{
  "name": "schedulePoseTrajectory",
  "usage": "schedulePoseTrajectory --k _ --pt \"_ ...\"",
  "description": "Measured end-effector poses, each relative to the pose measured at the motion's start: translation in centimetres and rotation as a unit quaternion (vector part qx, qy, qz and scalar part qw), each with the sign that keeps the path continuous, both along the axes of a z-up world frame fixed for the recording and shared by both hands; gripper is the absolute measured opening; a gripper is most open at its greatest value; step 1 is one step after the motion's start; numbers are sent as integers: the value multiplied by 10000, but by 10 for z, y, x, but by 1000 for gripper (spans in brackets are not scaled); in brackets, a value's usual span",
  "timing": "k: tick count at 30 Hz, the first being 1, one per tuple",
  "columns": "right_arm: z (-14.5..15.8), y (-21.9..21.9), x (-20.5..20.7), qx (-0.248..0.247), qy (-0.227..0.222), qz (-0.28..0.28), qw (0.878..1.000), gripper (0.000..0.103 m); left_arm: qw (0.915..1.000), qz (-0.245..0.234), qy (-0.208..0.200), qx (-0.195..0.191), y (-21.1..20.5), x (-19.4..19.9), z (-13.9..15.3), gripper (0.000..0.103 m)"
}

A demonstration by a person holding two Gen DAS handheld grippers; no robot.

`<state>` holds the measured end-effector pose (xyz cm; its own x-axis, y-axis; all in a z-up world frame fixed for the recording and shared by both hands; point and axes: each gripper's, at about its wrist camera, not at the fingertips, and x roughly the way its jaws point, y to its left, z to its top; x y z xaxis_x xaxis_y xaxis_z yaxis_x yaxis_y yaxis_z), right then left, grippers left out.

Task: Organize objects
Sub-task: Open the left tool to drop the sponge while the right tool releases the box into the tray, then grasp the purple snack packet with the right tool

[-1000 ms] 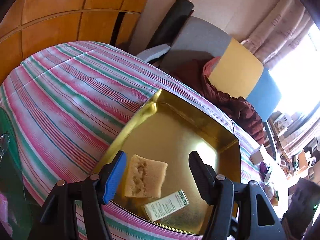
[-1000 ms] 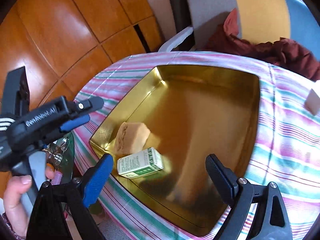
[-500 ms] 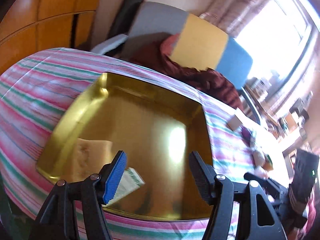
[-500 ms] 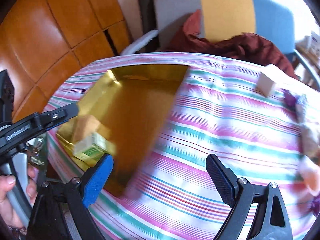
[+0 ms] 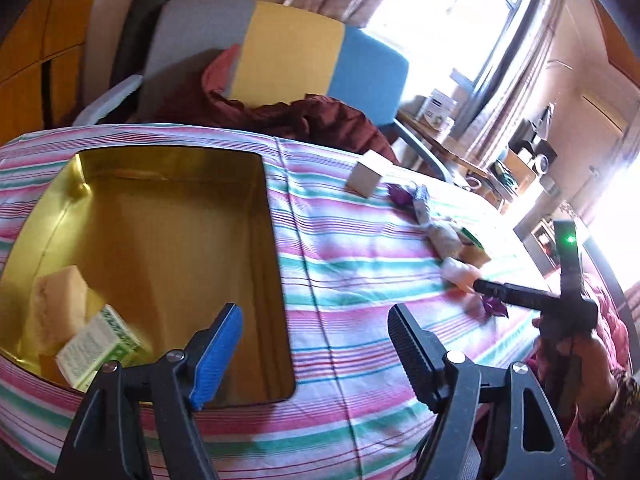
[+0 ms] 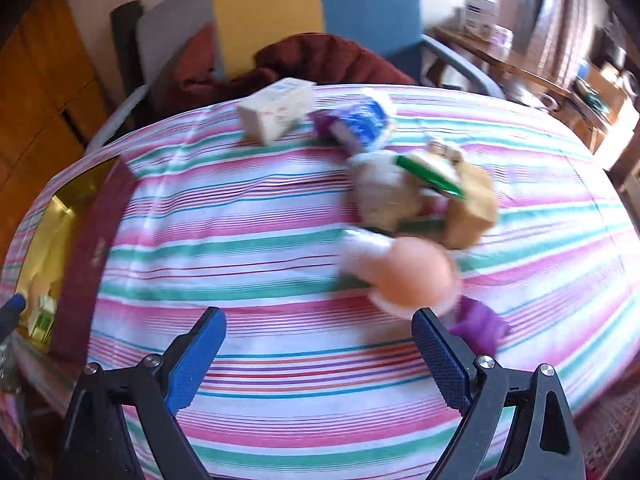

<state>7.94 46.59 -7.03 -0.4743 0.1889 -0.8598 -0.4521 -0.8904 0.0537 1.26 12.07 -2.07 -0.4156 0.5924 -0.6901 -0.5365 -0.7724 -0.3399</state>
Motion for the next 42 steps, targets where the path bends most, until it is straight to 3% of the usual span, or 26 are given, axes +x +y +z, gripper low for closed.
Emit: schedulePoseTrajectory --k 5,7,13,16,21,29,35,42 --pt "-9 69 25 -383 -102 -1131 9928 95 9997 -235 -60 -24 16 16 -5 76" --pt "-16 84 28 -515 -217 -1345 9893 93 9995 -317 -49 -32 21 21 -5 76" --pt "-35 93 22 -906 -576 -1147 9876 72 9986 -496 -75 -144 32 32 -12 76" --pt "-45 96 24 -1125 -667 -1193 9842 67 9980 -585 -120 -216 38 37 -15 76" --pt "-44 105 22 -1045 -654 -1063 9867 48 9969 -690 -141 -340 48 43 -21 76" --pt "-45 113 20 -801 -465 -817 9923 46 9937 -928 -167 -610 72 49 -28 76" --pt "-42 111 19 -767 -456 -743 9932 46 9879 -1332 -7 -794 113 53 -27 76" --pt "-39 139 36 -1229 -54 -1348 9832 38 9739 -2090 73 -884 190 51 -31 76"
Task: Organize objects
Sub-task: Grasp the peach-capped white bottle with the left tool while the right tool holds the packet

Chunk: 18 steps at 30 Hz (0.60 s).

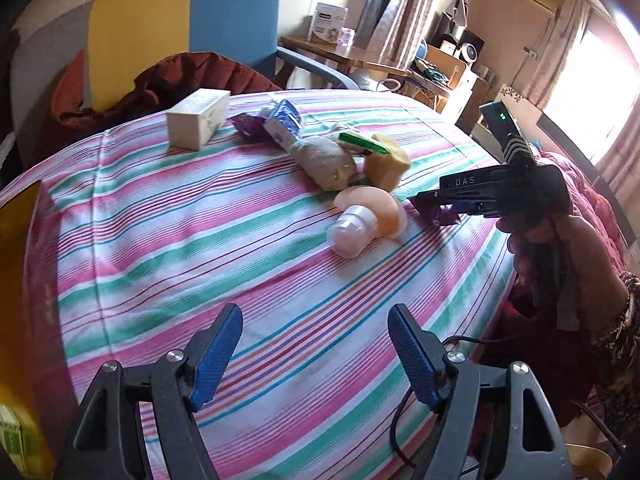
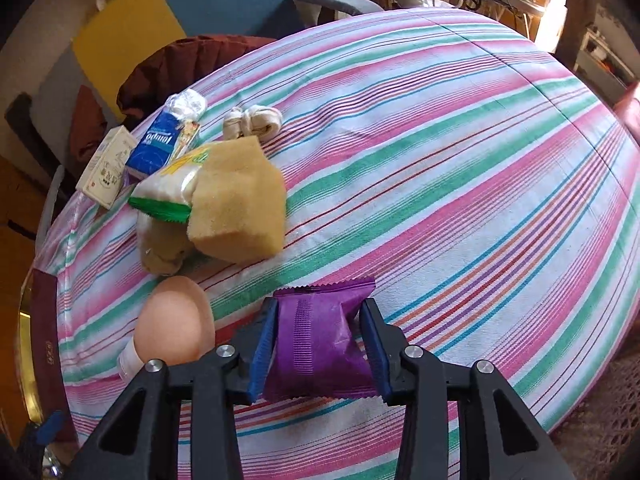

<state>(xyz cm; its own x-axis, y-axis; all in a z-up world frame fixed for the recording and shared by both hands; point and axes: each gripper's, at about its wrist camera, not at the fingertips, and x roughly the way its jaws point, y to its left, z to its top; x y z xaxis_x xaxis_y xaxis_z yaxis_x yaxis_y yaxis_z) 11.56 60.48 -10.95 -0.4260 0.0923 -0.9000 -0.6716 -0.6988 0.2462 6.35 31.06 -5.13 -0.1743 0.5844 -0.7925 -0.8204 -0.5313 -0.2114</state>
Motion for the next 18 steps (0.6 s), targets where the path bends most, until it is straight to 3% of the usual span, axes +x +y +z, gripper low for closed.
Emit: schedulePoseTrajectory --k 7,11,15,18 --pt "-4 5 -2 -267 16 -46 9996 42 9979 -582 125 -263 75 -6 -12 77" --pt "-4 -7 -8 -121 -104 234 9996 59 9923 -961 602 -499 106 -3 -13 77" --pt "-7 -16 -18 223 -386 451 9980 58 9909 -1093 501 -602 120 -8 -19 77" --pt "-7 -9 -15 283 -420 307 9982 41 9910 -1096 392 -663 126 -13 -27 77"
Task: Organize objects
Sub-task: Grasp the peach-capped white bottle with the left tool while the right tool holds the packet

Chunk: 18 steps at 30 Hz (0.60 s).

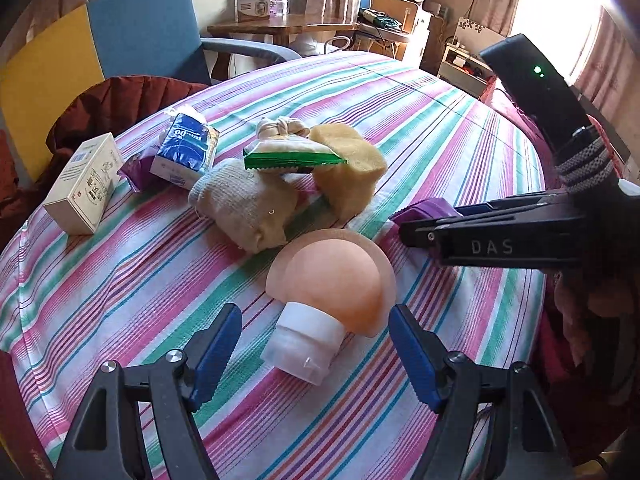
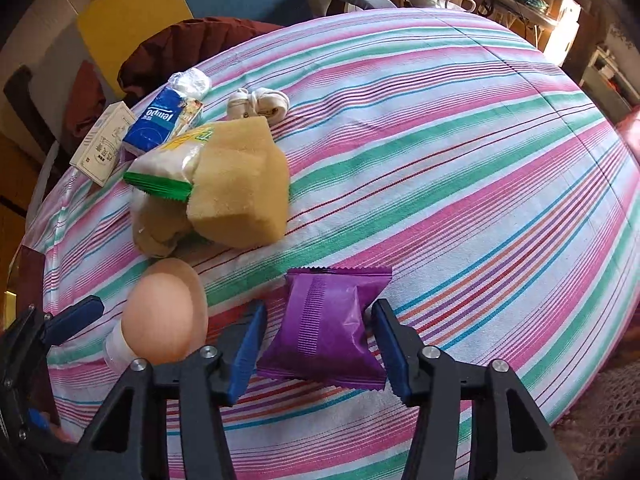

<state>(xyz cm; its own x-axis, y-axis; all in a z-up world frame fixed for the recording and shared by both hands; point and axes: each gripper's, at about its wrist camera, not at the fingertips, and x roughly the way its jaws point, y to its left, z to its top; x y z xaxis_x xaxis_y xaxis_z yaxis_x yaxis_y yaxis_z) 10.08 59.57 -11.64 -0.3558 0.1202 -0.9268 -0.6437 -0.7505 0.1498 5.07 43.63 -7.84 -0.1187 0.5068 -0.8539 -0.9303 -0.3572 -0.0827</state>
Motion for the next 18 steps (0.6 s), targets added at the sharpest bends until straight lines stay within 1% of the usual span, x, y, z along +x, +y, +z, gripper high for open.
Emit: schedulePoseTrajectory --k 3,5,7,9,12,14,18 --pt "2 12 8 -240 246 -267 9991 38 9999 -59 -80 -90 7 -1 -8 78" --pt "7 17 13 -303 449 -405 9977 38 9998 -118 -96 -118 12 -1 -12 79" --pt "12 21 17 -282 606 -487 9966 38 9998 -162 -11 -140 20 0 -15 80" --pt "13 23 18 -284 666 -544 9959 38 9997 -224 -9 -139 27 0 -17 80" --pt "10 26 16 -426 647 -580 9953 38 9994 -274 0 -197 35 1 -24 80" --pt "8 27 15 -523 653 -597 9947 38 9995 -241 141 -138 36 2 -25 80" --pt "7 27 15 -528 646 -596 9947 38 9995 -178 279 14 33 4 -26 79"
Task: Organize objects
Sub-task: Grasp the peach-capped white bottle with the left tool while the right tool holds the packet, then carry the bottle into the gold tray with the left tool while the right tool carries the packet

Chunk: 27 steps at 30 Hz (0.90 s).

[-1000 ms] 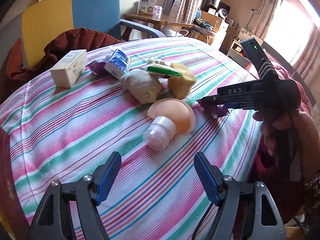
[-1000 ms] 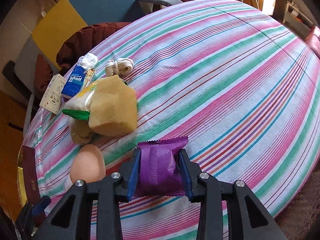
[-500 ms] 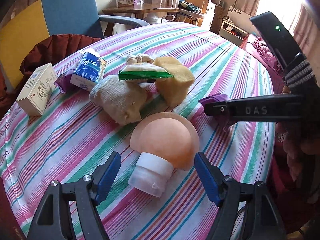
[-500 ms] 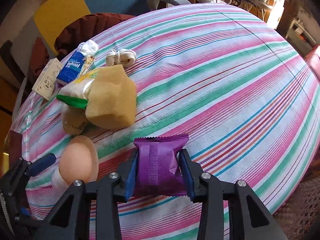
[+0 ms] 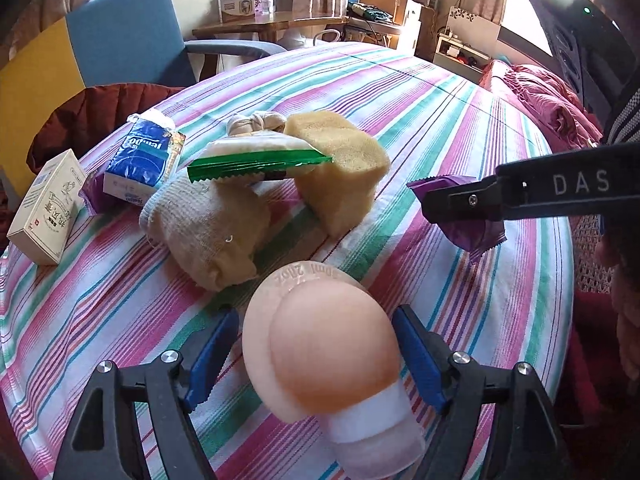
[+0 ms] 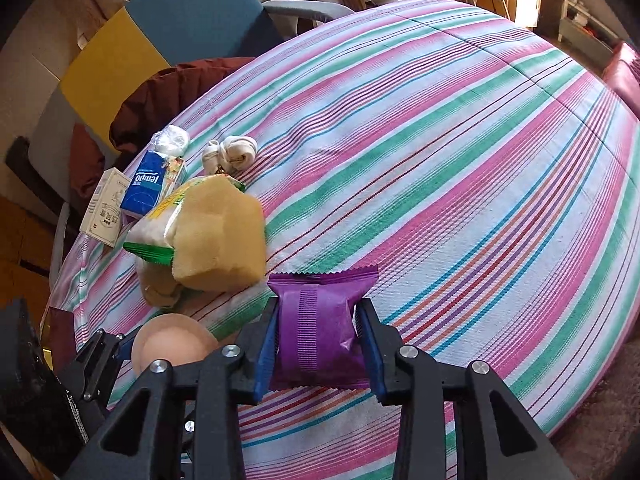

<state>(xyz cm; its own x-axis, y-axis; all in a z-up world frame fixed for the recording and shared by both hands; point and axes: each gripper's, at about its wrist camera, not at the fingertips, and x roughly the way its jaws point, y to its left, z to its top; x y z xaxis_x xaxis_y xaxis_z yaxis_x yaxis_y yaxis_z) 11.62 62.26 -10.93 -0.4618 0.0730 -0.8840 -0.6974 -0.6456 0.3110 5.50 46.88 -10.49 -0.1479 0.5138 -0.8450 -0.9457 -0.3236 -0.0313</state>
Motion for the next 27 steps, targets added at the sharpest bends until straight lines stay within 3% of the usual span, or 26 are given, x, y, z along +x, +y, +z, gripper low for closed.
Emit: schedulePoseTrajectory --k 2,7,12,19,27 --pt "-1 -1 1 -27 4 14 10000 38 9998 82 59 173 -7 1 0 75" --pt "-1 -3 0 -85 60 66 9999 38 9984 275 9 497 -23 3 2 51" --pt "-5 -9 -6 -287 148 268 9991 38 9948 651 -204 761 -46 -5 3 50" --pt "-8 -21 -14 -479 284 613 9966 38 9835 1318 -593 1092 -89 -22 5 49" --pt "-3 -44 -30 126 37 1147 9933 38 9717 1716 -853 1381 -142 -24 16 49"
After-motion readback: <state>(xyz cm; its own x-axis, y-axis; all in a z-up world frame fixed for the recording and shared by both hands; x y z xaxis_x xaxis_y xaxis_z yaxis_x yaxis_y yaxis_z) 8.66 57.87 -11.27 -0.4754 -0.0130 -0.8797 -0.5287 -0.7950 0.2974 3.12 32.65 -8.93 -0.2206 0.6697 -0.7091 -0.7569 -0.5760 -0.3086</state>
